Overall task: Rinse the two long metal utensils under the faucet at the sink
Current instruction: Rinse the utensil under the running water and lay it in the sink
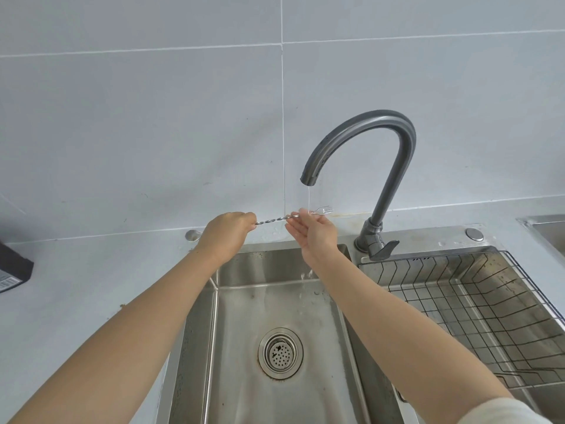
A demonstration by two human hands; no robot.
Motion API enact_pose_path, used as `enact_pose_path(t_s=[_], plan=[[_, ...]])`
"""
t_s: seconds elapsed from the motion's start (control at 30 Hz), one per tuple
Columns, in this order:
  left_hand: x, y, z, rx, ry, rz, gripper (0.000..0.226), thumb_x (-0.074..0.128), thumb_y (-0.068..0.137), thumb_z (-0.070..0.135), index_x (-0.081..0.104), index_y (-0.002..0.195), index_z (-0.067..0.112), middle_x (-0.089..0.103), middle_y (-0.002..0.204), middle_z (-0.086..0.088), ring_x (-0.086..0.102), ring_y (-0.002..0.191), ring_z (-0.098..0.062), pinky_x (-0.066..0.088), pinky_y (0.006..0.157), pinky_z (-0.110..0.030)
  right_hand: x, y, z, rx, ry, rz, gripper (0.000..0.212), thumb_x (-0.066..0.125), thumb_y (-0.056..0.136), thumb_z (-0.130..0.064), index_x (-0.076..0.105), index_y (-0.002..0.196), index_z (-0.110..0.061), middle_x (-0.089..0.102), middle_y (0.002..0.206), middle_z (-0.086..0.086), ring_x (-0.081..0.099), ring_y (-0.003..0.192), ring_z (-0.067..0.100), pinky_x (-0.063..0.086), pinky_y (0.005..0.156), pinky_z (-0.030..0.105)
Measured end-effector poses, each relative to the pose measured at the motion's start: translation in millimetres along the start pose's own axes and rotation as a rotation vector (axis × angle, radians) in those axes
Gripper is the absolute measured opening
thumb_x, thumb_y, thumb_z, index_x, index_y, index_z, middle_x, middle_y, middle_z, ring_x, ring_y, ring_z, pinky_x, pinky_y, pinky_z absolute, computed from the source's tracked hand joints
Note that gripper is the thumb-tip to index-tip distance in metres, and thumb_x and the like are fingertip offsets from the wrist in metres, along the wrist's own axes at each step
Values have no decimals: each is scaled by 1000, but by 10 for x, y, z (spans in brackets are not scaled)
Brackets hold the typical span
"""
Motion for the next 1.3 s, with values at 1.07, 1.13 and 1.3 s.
enact_pose_path(t_s=[1.07,1.13,1.3], plan=[[151,-15,-323,-16,109,6,50,47,89,4,16,53,22,32,53,5,33,52,-12,27,61,-28,-66,4,-145,-42,-115,18,20,55,91,-5,49,73,-7,60,71,10,62,60,17,57,61,22],[140,-26,-300,6,123,12,46,46,90,5,19,55,20,37,57,4,36,59,-20,27,59,-27,-91,6,-125,-33,-113,35,21,46,97,-17,50,82,-3,60,70,12,64,51,16,57,53,22],[95,-43,-202,54,155,16,38,42,94,8,27,60,17,46,68,-5,38,67,-24,20,51,-28,-107,17,-140,-46,-82,21,24,41,99,-14,51,80,-3,60,72,13,63,62,20,57,55,20]])
Point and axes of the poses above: each hand's wrist, its own y-axis towards the middle knuckle, its own x-axis out of the palm, z = x × y, the point moved 7 cm from there along y, towards the middle knuckle
